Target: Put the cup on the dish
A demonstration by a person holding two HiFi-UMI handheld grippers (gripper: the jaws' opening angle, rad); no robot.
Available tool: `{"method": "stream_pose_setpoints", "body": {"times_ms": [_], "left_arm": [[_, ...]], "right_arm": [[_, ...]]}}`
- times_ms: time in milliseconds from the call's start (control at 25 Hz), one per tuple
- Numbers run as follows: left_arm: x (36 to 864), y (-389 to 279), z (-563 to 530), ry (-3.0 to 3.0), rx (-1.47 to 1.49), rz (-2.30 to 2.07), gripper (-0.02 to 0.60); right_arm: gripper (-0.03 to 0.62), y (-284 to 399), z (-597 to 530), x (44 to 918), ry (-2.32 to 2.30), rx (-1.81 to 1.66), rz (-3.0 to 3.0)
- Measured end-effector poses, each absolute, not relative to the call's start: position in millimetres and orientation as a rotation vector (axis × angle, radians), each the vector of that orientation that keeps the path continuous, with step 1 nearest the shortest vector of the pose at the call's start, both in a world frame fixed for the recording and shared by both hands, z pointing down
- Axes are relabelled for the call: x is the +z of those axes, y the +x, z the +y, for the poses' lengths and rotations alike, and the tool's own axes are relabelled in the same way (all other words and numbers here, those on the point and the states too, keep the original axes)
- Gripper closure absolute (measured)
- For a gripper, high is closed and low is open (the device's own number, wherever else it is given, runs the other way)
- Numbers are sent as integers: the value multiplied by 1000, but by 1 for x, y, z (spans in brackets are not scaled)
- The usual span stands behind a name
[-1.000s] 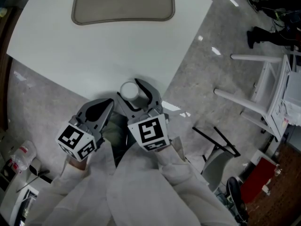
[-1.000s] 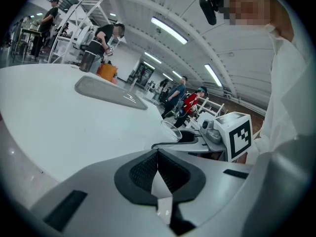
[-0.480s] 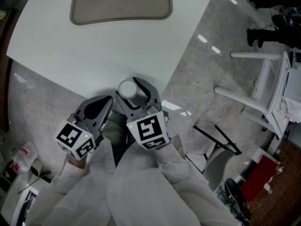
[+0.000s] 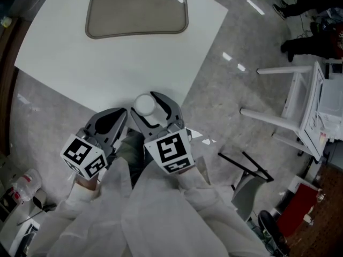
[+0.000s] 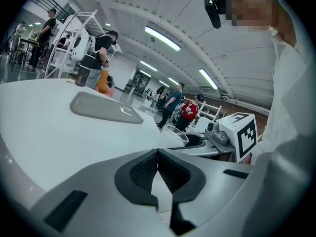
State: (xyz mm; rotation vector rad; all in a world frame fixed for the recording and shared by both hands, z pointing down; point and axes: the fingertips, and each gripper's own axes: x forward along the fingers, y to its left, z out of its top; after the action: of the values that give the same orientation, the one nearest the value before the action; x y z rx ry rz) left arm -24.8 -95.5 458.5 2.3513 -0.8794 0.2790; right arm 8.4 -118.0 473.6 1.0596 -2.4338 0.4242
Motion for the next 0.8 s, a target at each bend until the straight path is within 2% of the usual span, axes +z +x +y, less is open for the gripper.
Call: {"method": "stream_pose_setpoints", "body": {"times_ms": [800], "left_arm": [[337, -21, -105, 2623, 142, -1017, 572]], "right_arm": [[331, 19, -117, 352, 1115, 225, -2548]]}}
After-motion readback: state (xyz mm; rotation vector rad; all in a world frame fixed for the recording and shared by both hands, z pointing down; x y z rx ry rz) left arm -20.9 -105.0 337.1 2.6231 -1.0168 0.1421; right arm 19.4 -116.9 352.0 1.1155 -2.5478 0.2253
